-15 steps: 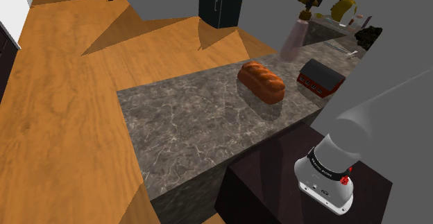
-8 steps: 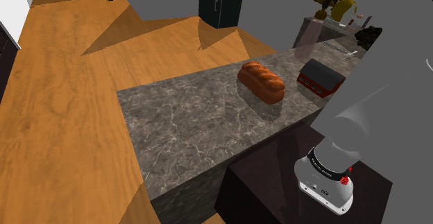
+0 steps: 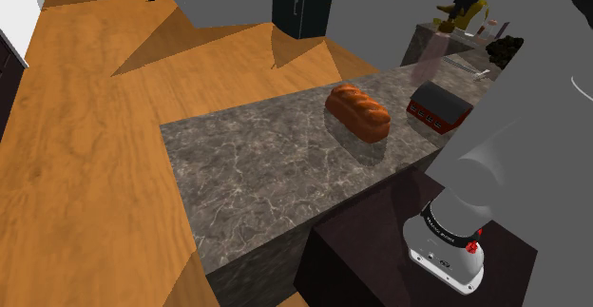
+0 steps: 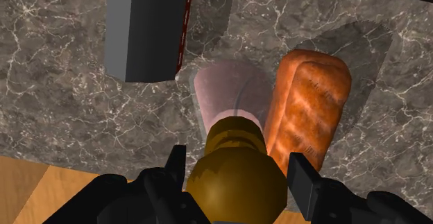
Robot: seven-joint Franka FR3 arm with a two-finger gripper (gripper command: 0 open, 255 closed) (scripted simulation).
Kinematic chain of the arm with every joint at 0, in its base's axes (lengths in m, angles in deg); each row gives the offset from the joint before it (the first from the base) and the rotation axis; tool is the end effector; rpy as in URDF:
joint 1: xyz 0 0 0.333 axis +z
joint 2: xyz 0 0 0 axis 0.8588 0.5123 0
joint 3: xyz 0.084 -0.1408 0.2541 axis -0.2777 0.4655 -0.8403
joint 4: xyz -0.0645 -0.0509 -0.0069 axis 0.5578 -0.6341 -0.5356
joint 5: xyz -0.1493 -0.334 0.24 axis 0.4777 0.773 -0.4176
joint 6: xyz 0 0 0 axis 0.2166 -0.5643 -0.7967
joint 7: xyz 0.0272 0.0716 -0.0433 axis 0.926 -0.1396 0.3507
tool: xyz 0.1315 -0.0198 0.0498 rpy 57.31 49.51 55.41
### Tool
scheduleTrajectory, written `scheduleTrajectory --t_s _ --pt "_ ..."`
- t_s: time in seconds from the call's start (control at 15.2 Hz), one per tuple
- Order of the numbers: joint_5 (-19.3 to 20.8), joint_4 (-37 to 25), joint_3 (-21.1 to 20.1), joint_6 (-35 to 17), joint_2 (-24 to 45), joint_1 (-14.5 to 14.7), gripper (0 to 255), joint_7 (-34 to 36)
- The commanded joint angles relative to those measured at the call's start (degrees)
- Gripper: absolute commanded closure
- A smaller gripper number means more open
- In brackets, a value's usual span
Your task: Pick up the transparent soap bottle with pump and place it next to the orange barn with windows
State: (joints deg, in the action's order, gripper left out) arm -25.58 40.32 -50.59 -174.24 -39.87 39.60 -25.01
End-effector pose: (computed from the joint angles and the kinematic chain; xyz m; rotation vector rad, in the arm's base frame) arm 0.3618 -0.4546 0.6007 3.1004 -0.0688 0.1914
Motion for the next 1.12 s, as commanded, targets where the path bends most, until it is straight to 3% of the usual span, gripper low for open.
scheduleTrajectory --t_s 0.0,1.06 --pt "0.3 2.1 -0.1 -1.7 -0.6 0.0 255 0.1" --pt "1.1 16.1 -0.1 -14.2 -2.2 -0.3 255 0.1"
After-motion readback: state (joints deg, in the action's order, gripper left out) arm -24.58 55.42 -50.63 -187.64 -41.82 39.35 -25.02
